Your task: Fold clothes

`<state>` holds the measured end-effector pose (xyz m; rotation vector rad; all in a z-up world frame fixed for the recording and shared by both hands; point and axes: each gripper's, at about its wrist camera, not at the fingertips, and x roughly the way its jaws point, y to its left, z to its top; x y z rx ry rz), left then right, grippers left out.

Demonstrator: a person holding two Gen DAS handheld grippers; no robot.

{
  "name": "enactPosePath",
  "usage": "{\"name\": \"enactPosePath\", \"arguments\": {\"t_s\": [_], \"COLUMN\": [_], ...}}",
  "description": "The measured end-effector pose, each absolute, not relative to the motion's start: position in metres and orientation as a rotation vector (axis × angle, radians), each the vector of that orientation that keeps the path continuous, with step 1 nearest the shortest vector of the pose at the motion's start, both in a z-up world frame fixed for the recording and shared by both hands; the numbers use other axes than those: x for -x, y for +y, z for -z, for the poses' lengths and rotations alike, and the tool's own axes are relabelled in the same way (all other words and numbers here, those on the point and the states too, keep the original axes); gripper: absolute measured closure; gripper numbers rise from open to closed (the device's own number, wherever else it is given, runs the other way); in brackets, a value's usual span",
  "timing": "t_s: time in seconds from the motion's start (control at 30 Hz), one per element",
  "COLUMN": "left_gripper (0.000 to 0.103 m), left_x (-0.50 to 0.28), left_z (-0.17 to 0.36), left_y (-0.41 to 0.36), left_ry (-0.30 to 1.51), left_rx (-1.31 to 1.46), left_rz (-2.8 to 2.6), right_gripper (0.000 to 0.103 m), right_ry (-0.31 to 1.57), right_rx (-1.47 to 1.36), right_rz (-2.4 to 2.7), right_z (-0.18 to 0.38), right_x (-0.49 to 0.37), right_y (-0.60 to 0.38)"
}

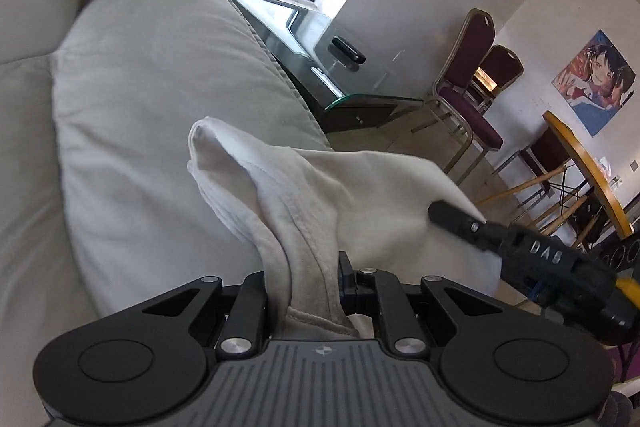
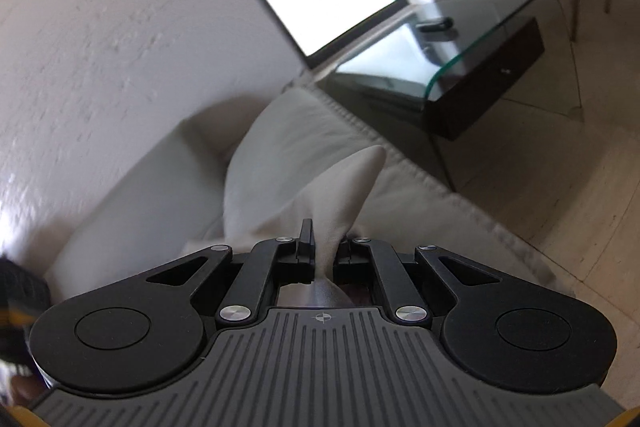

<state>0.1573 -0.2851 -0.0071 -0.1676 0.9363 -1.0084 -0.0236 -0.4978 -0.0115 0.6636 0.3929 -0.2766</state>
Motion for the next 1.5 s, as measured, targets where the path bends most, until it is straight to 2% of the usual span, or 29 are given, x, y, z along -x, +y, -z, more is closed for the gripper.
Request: {"name": "enactPosePath", "arguments": {"t_s": [0.07, 0.13, 0.17, 0.2, 0.23, 0.27, 0.3, 0.33, 0.43, 0.47, 0.5, 0.53, 0.57, 0.6, 0.7, 0.77, 0.87, 0.93, 1.03, 1.1, 1.13, 1.2, 1.27, 1.33, 1.5], "left_gripper": [0.091, 0.077, 0.063, 0.057, 0.055, 0.046, 0.039, 0.039, 0.042, 0.047, 0.056, 0.062, 0.075, 0.083, 0.086, 0.087, 0.087, 0.084, 0.081, 0.066, 0.060, 0.031, 0.016, 0.015, 0.005], "left_x": [-0.169, -0.183, -0.191, -0.198, -0.199, -0.199, -0.196, -0.192, -0.175, -0.168, -0.161, -0.156, -0.151, -0.144, -0.124, -0.123, -0.138, -0.138, -0.123, -0.108, -0.100, -0.087, -0.069, -0.053, -0.025], "left_z": [0.014, 0.024, 0.028, 0.032, 0.033, 0.034, 0.033, 0.031, 0.022, 0.018, 0.014, 0.012, 0.009, 0.007, 0.012, 0.028, 0.051, 0.049, 0.031, 0.013, 0.003, -0.013, -0.032, -0.049, -0.086], "left_y": [-0.299, -0.309, -0.313, -0.316, -0.314, -0.310, -0.300, -0.290, -0.275, -0.273, -0.271, -0.269, -0.270, -0.276, -0.307, -0.324, -0.328, -0.325, -0.317, -0.306, -0.300, -0.293, -0.283, -0.275, -0.254], "left_ry": [0.935, 0.937, 0.932, 0.933, 0.950, 0.961, 0.955, 0.947, 0.919, 0.904, 0.884, 0.868, 0.851, 0.830, 0.771, 0.814, 0.990, 0.994, 0.967, 0.914, 0.888, 0.843, 0.804, 0.784, 0.769], "left_rx": [0.189, 0.206, 0.195, 0.187, 0.183, 0.185, 0.207, 0.228, 0.185, 0.158, 0.148, 0.136, 0.121, 0.094, -0.071, -0.191, -0.201, -0.190, -0.258, -0.271, -0.269, -0.255, -0.259, -0.272, -0.186], "left_rz": [1.014, 0.972, 0.913, 0.849, 0.768, 0.703, 0.695, 0.686, 0.659, 0.663, 0.695, 0.746, 0.797, 0.847, 0.924, 0.851, 0.746, 0.733, 0.692, 0.673, 0.663, 0.632, 0.596, 0.576, 0.561], "right_gripper": [0.096, 0.096, 0.091, 0.085, 0.072, 0.062, 0.057, 0.051, 0.050, 0.051, 0.052, 0.059, 0.071, 0.075, 0.077, 0.077, 0.075, 0.075, 0.075, 0.065, 0.054, 0.053, 0.047, 0.041, 0.028], "right_ry": [0.374, 0.362, 0.374, 0.400, 0.425, 0.441, 0.450, 0.455, 0.473, 0.476, 0.478, 0.486, 0.499, 0.512, 0.596, 0.651, 0.778, 0.860, 0.864, 0.866, 0.880, 0.887, 0.882, 0.865, 0.817], "right_rx": [-0.661, -0.638, -0.627, -0.611, -0.594, -0.584, -0.578, -0.570, -0.527, -0.521, -0.519, -0.513, -0.506, -0.498, -0.460, -0.415, -0.362, -0.347, -0.336, -0.323, -0.311, -0.296, -0.302, -0.325, -0.270], "right_rz": [0.314, 0.358, 0.391, 0.434, 0.476, 0.507, 0.531, 0.535, 0.555, 0.548, 0.531, 0.502, 0.466, 0.430, 0.359, 0.375, 0.388, 0.383, 0.385, 0.378, 0.366, 0.332, 0.305, 0.278, 0.271], "right_z": [0.013, 0.014, 0.017, 0.021, 0.025, 0.028, 0.031, 0.033, 0.036, 0.034, 0.032, 0.031, 0.030, 0.029, 0.032, 0.032, 0.040, 0.046, 0.027, 0.010, 0.000, -0.019, -0.038, -0.058, -0.108], "right_x": [0.007, -0.010, -0.016, -0.022, -0.028, -0.027, -0.023, -0.017, 0.005, 0.015, 0.025, 0.033, 0.039, 0.045, 0.049, 0.054, 0.058, 0.059, 0.069, 0.074, 0.074, 0.079, 0.083, 0.089, 0.107], "right_y": [-0.510, -0.519, -0.523, -0.526, -0.529, -0.531, -0.532, -0.532, -0.527, -0.522, -0.517, -0.511, -0.503, -0.496, -0.477, -0.466, -0.461, -0.461, -0.458, -0.455, -0.453, -0.444, -0.436, -0.427, -0.398]}}
